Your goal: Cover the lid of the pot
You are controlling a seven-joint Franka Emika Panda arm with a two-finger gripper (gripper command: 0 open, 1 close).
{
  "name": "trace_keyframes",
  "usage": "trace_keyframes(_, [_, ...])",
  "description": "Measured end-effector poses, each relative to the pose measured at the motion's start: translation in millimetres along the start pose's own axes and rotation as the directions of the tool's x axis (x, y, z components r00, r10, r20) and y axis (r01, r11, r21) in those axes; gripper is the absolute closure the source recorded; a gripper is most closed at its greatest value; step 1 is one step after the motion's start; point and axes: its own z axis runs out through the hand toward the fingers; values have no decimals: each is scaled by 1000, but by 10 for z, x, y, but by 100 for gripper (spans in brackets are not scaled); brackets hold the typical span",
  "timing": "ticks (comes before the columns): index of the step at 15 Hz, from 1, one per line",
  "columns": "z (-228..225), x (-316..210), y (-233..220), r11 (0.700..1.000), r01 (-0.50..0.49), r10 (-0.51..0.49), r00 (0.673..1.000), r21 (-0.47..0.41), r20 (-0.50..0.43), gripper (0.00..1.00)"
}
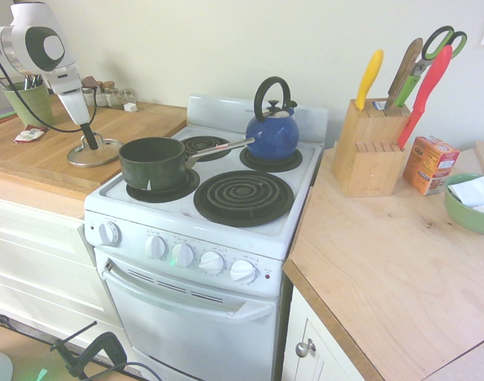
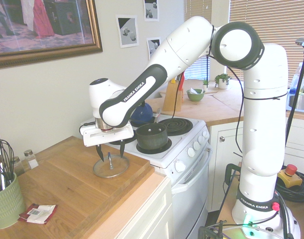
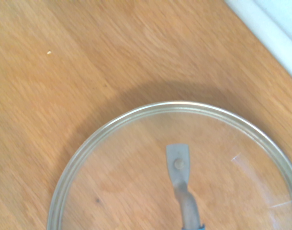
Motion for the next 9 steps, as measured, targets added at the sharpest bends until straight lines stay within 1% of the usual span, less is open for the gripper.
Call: trace_keyframes(9, [35, -49, 12, 1000, 6, -6, 1000, -8, 3, 100])
